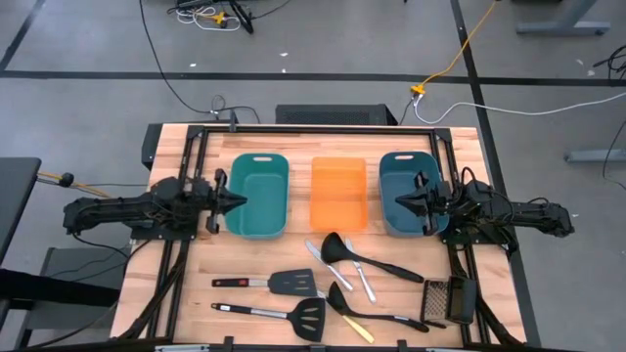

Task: Pick & Place Kitchen Items
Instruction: Put the gray spatula into the green bin

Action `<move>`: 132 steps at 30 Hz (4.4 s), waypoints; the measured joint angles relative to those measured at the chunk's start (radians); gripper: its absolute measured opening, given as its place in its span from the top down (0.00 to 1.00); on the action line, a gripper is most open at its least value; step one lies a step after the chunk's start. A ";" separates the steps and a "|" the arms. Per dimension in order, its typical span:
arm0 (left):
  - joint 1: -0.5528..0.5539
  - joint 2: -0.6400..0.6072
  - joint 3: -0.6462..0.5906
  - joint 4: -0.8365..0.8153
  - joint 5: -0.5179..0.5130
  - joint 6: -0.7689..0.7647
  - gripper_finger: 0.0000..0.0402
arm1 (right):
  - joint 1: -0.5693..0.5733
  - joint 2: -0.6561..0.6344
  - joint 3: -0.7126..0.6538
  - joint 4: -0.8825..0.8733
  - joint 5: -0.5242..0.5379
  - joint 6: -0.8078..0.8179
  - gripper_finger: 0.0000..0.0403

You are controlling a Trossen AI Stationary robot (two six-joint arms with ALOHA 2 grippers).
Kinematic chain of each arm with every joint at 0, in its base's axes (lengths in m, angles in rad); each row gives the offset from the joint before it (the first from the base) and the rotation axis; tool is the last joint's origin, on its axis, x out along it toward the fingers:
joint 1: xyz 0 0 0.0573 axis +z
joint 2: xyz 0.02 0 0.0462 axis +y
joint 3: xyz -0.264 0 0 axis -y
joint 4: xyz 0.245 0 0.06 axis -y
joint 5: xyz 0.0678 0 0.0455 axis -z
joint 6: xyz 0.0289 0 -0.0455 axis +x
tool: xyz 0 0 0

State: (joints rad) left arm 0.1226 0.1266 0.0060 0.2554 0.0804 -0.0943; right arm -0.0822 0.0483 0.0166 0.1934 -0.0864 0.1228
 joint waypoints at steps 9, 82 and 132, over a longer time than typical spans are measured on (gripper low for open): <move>-0.071 0.065 0.143 -0.019 -0.033 0.046 0.99 | 0.000 0.000 0.000 0.036 0.063 -0.015 0.96; -0.917 1.499 0.858 -0.868 -0.295 -0.734 0.29 | -0.002 0.007 0.000 -0.033 0.080 -0.066 0.96; -0.962 1.015 1.327 -1.734 -0.826 -0.547 0.71 | -0.002 0.017 -0.001 -0.021 0.080 -0.066 0.96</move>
State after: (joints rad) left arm -0.8398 1.1412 1.3325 -1.4783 -0.7459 -0.6416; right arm -0.0841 0.0654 0.0154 0.1724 -0.0064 0.0566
